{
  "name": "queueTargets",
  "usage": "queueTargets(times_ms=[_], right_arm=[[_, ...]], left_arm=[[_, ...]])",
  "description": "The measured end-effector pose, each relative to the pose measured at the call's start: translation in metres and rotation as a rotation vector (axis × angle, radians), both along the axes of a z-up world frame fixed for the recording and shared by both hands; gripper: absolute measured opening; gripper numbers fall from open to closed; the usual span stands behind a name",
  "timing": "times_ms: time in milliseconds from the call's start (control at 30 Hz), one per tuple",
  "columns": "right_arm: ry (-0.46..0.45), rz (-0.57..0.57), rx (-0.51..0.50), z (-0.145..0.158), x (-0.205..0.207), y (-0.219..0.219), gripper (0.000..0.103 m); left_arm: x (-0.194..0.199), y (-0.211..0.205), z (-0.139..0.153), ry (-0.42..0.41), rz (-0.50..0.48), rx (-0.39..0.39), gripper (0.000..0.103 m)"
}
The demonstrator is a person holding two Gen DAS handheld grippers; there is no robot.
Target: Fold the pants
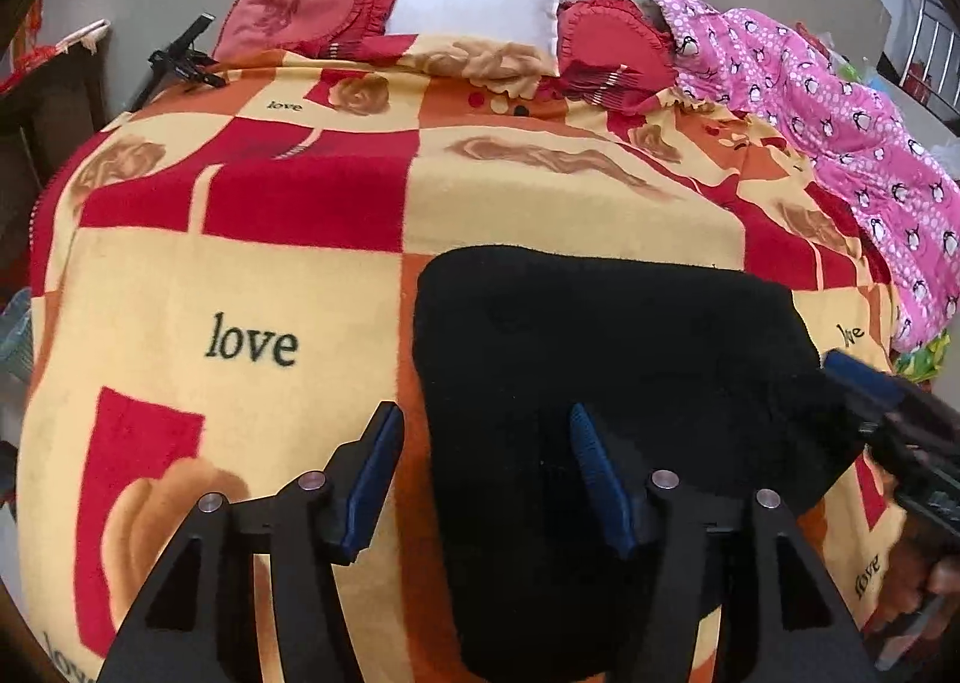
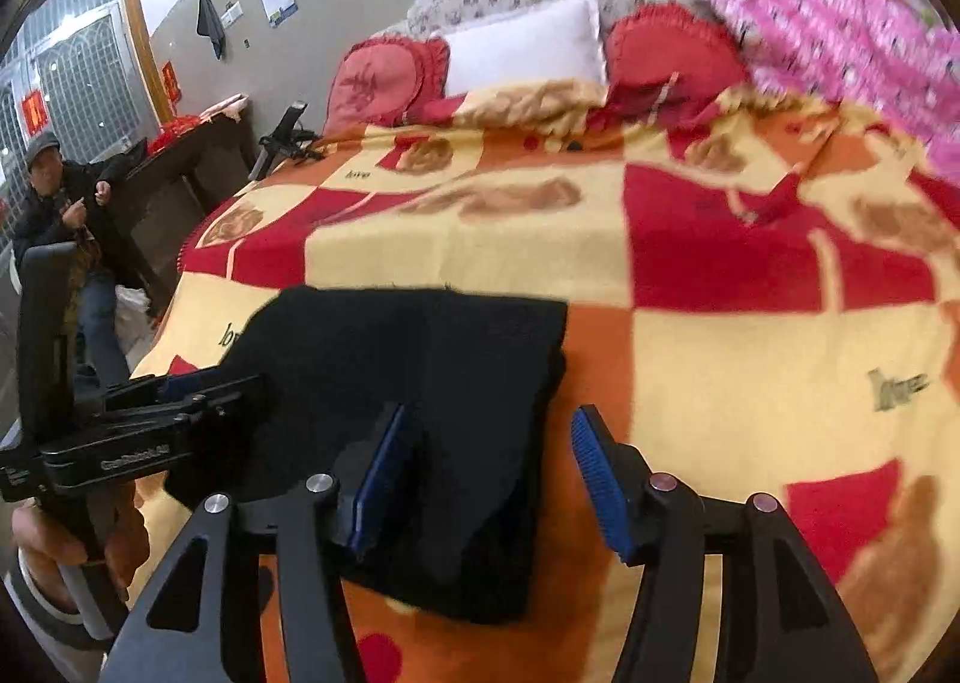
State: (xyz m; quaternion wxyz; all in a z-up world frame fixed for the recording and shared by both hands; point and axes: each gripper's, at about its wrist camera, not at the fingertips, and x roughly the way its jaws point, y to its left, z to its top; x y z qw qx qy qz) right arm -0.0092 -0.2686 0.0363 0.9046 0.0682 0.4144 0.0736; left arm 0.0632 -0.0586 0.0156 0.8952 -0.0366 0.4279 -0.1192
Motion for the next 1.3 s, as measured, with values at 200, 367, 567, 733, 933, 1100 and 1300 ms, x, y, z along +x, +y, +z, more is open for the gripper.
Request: queueTargets(times_ms=[200,367,567,733,933,1100,1300], right_arm=[[-0.056,0.064,-0.011,0.025,-0.018,0.019,0.058],[0.014,0.098,-0.054,0.000,-0.016,0.040,0.058],[-0.002,0.082,-0.114,-0.005,-0.022,0.049,0.059],[-0.086,0.043,-0.086,0.021,-0.034,0.045,0.081],[-0.101,-0.010,-0.075,0.028,-0.038,0.044,0.086],[-0.141,-0.028,-0.102,0.033,-0.042,0.047,0.096],[-0.157,-0.031,-0.072,0.036,-0.052,0.044,0.099]], left_arm=[[-0.024,-0.001,0.008,-0.021,0.019,0.017,0.059],[-0.038,0.001,0.013,-0.033,0.023,0.031,0.059],[-0.057,0.006,0.022,-0.066,0.037,0.064,0.059],[-0.072,0.011,0.027,-0.087,0.058,0.058,0.057],[-0.092,0.015,0.033,-0.125,0.074,0.049,0.058],[-0.110,0.012,0.036,-0.147,0.072,0.082,0.062],[-0.125,0.017,0.045,-0.172,0.083,0.068,0.063]])
